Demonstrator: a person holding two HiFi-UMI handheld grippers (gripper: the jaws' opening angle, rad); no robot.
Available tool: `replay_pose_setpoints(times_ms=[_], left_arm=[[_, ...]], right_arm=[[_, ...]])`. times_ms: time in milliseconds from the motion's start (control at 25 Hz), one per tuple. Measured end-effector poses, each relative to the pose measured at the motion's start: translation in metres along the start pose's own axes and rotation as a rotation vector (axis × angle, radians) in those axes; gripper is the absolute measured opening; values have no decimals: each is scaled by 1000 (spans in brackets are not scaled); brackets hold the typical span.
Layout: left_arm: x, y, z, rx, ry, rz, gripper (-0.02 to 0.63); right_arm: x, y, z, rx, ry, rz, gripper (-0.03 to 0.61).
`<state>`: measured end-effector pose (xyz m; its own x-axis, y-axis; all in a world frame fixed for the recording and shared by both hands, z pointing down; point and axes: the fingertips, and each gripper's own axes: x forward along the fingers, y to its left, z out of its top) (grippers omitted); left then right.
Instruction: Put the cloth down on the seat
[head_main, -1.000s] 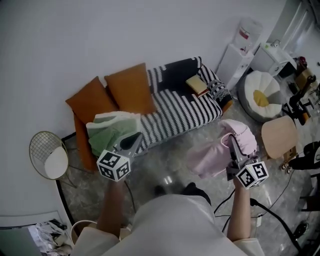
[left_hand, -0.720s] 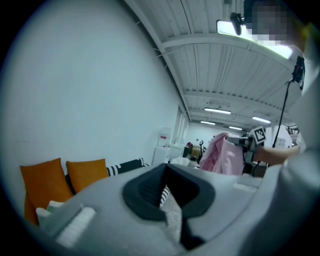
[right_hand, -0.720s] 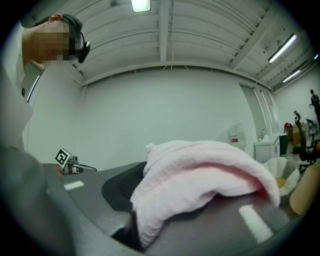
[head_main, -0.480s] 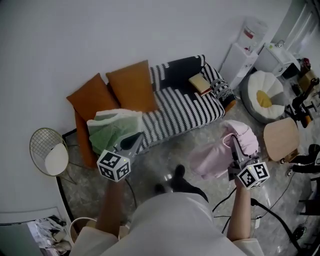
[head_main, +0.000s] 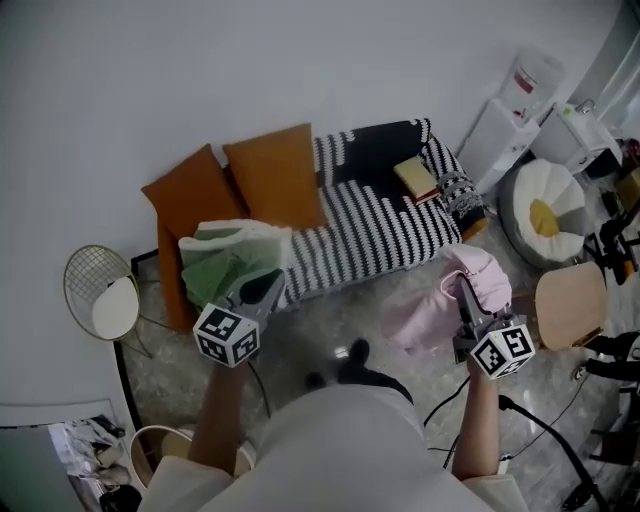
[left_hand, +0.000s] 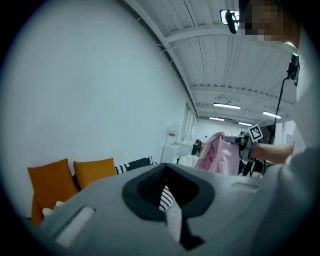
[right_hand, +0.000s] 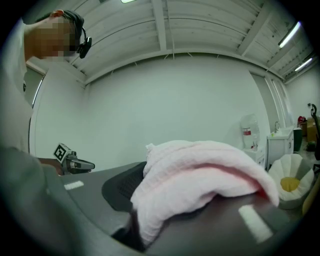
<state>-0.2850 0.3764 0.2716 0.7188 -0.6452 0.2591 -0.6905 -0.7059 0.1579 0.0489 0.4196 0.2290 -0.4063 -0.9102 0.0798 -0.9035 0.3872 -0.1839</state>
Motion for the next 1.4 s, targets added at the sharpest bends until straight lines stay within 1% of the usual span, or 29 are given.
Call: replay_pose_setpoints(times_ms=[400, 760, 920, 1040, 1200, 1400], left_arm=[[64, 8, 17, -12, -3, 64, -1], [119, 3, 29, -28, -26, 100, 0], [142, -3, 31, -42, -28, 112, 0], [157, -6, 32, -49, -35, 112, 0], [169, -9, 27, -51, -16, 104, 0], [180, -6, 31, -42, -3, 102, 0]], right_arm=[[64, -57, 15, 5, 10, 88, 127], [101, -95, 18, -44, 44, 152, 127], [104, -117, 20, -56, 61, 163, 127], [109, -130, 16, -81, 83, 154, 127], [112, -138, 11, -90, 92, 152, 127], [117, -144, 8, -89, 94, 147, 127]])
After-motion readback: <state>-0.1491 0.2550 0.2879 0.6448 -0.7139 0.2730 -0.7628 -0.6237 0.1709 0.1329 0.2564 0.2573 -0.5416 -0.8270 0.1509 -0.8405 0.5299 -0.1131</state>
